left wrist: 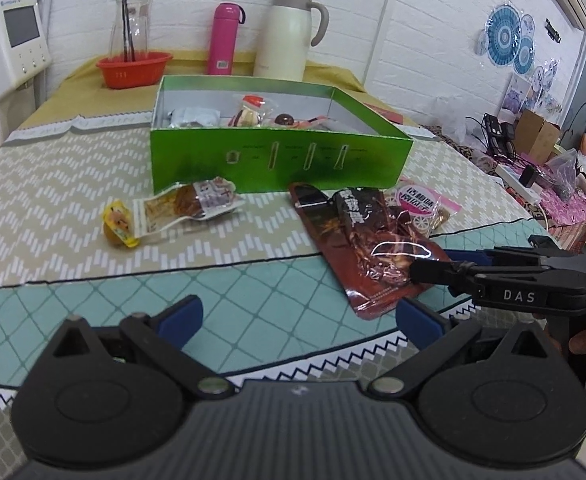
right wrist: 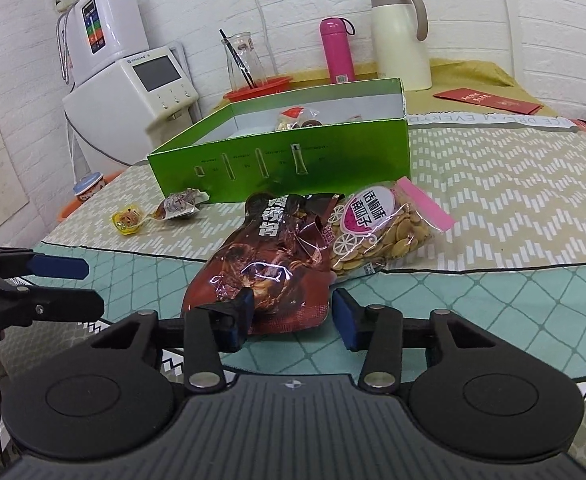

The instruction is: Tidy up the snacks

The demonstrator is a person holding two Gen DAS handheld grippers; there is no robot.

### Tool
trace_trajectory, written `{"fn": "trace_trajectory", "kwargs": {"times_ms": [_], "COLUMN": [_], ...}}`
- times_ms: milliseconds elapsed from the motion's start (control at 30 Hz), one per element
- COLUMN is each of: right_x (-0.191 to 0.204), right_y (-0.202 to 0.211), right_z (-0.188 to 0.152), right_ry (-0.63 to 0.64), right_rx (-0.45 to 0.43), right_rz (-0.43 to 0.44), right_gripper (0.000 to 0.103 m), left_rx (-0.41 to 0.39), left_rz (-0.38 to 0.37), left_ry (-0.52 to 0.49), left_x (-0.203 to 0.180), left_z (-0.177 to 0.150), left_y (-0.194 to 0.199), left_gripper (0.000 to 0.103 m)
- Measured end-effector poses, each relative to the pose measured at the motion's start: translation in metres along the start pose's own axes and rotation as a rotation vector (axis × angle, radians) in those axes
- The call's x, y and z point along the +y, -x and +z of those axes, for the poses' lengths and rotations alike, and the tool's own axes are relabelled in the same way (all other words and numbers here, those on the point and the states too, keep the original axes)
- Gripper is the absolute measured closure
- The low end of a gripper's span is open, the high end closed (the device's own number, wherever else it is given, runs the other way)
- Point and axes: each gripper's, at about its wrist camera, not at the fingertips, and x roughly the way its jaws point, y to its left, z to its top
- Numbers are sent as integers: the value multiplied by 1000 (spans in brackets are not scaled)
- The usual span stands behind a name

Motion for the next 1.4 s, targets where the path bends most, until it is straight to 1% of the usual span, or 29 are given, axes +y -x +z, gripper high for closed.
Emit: {"fn": "trace_trajectory", "kwargs": {"times_ms": [33, 67, 133, 233, 367, 400, 433, 467, 600, 667, 733, 767, 833, 900, 1033, 1067, 1100, 1133, 1167, 1200, 1233, 1267, 1300, 1400], "right_x": [0, -2, -5, -7, -6, -6, -7, -8, -8, -9, -8, -7, -7, -6, -7, -8, -10, -12, -13, -13, -11, -9, -7, -9], "right_y": [1, 1, 2, 3, 3, 3, 3, 3, 4, 4, 5, 5, 6, 6, 6, 6, 6, 8, 10, 14, 17, 20, 20, 12], "right_z": [-1, -1, -2, -3, -6, -6, -7, -7, -8, -8, -9, -9, -10, -10, -10, -9, -8, -8, -7, -7, -7, -7, -6, -2], "right_ry": [3, 3, 5, 18, 43, 44, 41, 38, 29, 24, 21, 22, 24, 23, 15, 15, 3, -11, -18, -8, 21, 49, 63, 80], "right_rx": [-2, -6, -11, -16, -28, -32, -35, -36, -41, -43, -46, -47, -48, -48, -48, -45, -40, -38, -41, -52, -63, -69, -71, -55], "right_rz": [-1, -4, 0, 10, 9, 12, 16, 19, 26, 27, 25, 23, 19, 20, 23, 25, 28, 20, 2, -24, -44, -56, -59, -36], "right_gripper": [47, 50, 60, 63, 63, 63, 63, 63, 63, 63, 63, 63, 63, 63, 64, 65, 66, 63, 57, 47, 46, 46, 49, 59], "left_rx": [1, 1, 1, 6, 24, 29, 42, 59, 64, 74, 78, 73, 69, 70, 70, 69, 67, 65, 63, 63, 64, 66, 68, 68], "left_rz": [-3, -11, -34, -55, -74, -77, -82, -92, -86, -107, -78, -66, -65, -68, -73, -74, -67, -60, -56, -55, -55, -58, -59, -55], "left_ry": [-2, -1, 2, 4, 19, 20, 19, 25, 1, -17, -42, -53, -38, -24, -15, -11, -8, -12, -18, -21, -20, -18, -17, -14], "left_x": [-2, -4, -8, -11, -13, -14, -15, -15, -23, -29, -37, -40, -39, -36, -33, -31, -30, -29, -27, -26, -25, -24, -23, -24], "left_z": [2, 5, 9, 16, 25, 27, 30, 31, 37, 38, 40, 39, 39, 40, 41, 41, 41, 42, 41, 41, 40, 41, 42, 43], "left_y": [-3, -7, -15, -31, -52, -56, -61, -67, -76, -79, -82, -83, -82, -81, -81, -82, -81, -81, -81, -80, -80, -80, -80, -82], "left_gripper": [1, 1, 1, 1, 2, 10, 23, 29, 35, 46, 48, 52, 59, 63, 63, 60, 53, 52, 52, 52, 52, 52, 52, 51]}}
